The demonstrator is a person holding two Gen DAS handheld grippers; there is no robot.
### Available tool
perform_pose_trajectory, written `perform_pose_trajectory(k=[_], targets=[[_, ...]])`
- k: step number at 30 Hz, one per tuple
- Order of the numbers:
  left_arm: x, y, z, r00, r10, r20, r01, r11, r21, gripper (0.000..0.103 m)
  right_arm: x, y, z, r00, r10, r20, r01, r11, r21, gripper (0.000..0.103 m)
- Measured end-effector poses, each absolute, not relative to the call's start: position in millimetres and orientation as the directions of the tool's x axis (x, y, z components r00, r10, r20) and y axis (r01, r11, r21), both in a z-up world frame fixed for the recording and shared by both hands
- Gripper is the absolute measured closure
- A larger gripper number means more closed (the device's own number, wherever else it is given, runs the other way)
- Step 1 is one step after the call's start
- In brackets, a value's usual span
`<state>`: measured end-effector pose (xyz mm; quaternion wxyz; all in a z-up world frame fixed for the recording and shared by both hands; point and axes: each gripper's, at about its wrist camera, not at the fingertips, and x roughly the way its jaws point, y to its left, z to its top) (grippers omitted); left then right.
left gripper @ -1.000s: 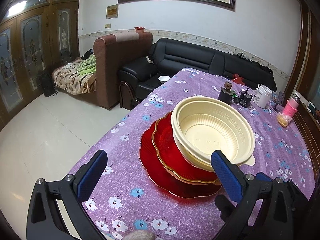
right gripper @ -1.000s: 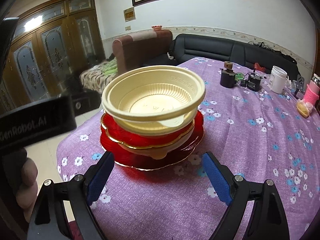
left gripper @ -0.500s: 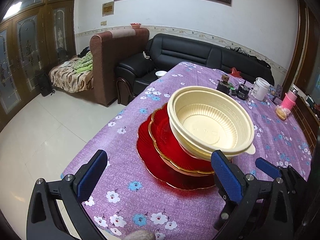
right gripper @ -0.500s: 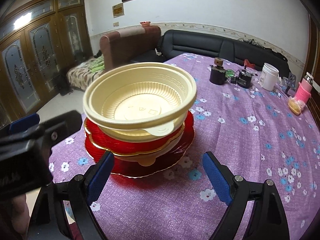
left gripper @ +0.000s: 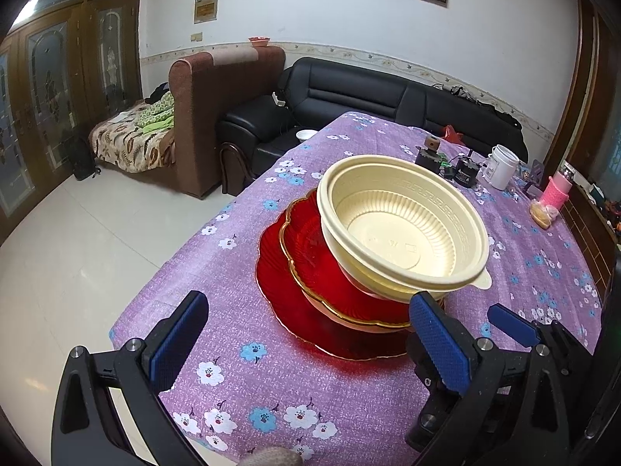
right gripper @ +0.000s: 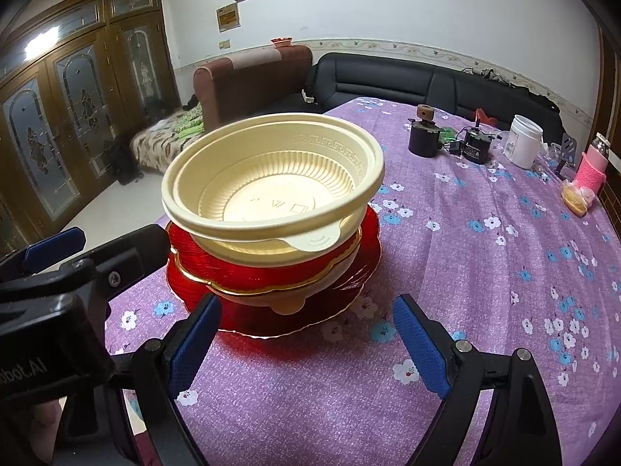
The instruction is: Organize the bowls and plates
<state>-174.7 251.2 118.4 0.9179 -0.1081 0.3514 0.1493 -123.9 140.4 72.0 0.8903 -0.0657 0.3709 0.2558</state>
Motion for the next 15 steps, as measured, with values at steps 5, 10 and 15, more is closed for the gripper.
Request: perform_pose_trajectory(k=[5, 10, 15], targets=[[-175.3, 251.4, 117.2, 0.708, 0.193, -0.68, -0.348, 0.932, -0.098, 0.0, -123.9, 140.0, 71.4, 0.594, 0.407, -0.694, -0.504, 0.861, 0.074, 0.01], [-177.4, 250.7, 115.0, 0.709, 0.193, -0.679, -0.349, 0.932, -0.1, 0.0, -124.9, 139.6, 71.3, 0.591, 0.409, -0.695, -0.507, 0.859, 0.074, 0.01], [-180.0, 246.9, 119.3, 0.713, 0.202, -0.671, -0.35, 0.932, -0.091, 0.0, -127.6, 135.8, 73.5, 0.598, 0.415, -0.685, -0.507, 0.858, 0.078, 0.01]])
